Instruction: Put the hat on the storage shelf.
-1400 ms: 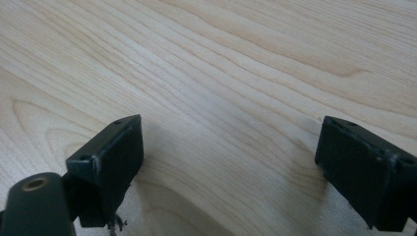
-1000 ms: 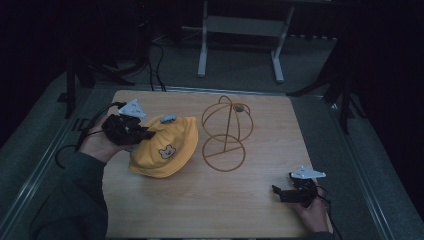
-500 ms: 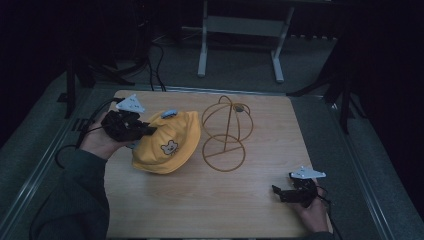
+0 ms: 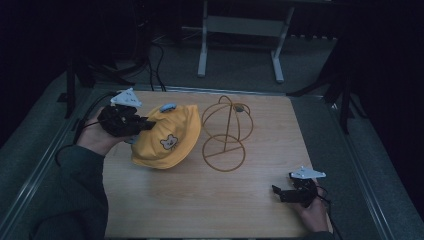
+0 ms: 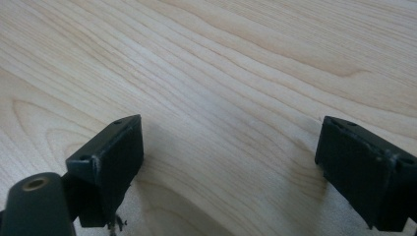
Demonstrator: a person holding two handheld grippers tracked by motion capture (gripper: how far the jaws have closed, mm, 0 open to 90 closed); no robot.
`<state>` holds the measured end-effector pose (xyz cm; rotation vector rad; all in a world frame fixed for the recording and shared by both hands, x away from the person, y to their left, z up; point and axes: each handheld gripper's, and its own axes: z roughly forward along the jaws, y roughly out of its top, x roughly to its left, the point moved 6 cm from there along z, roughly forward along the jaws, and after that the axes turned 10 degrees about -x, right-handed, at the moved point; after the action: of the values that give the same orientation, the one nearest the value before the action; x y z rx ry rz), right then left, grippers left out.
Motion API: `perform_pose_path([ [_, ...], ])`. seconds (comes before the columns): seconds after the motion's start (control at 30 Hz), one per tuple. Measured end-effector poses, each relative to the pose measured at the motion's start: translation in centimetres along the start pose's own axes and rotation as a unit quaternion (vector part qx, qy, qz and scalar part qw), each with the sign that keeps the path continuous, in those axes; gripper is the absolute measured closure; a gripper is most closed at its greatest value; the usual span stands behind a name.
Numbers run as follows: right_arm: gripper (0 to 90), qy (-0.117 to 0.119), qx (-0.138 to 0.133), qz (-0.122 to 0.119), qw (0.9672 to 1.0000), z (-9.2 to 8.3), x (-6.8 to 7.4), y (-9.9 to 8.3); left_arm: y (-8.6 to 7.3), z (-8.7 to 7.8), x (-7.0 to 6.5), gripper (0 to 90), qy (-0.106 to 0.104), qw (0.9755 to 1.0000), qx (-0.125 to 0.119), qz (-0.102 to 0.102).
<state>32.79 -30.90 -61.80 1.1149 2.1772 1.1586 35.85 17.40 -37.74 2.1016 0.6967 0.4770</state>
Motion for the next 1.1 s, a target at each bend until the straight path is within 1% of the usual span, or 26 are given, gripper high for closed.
perform_pose_path([
  [0.17,10.9,0.000,0.000,0.000,1.0000,0.0,0.0,0.0,0.5,-0.2,0.0,83.1,0.000,1.0000,-0.009,0.001],
  [0.37,10.9,0.000,0.000,0.000,1.0000,0.0,0.0,0.0,1.0,-0.5,0.0,83.1,0.001,0.9999,-0.013,0.005],
  [0.53,10.9,0.000,0.000,0.000,1.0000,0.0,0.0,0.0,1.5,-0.9,0.1,83.1,0.004,0.9997,-0.021,0.007],
  [0.67,10.9,0.000,0.000,0.000,1.0000,0.0,0.0,0.0,1.8,-1.2,0.0,83.1,0.004,0.9996,-0.024,0.011],
  [0.77,10.9,0.000,0.000,0.000,1.0000,0.0,0.0,0.0,2.1,-1.4,0.1,83.1,0.003,0.9995,-0.030,0.011],
  [1.1,10.9,0.000,0.000,0.001,1.0000,0.0,0.0,0.0,2.6,-1.8,0.2,83.1,-0.002,0.9993,-0.034,0.014],
])
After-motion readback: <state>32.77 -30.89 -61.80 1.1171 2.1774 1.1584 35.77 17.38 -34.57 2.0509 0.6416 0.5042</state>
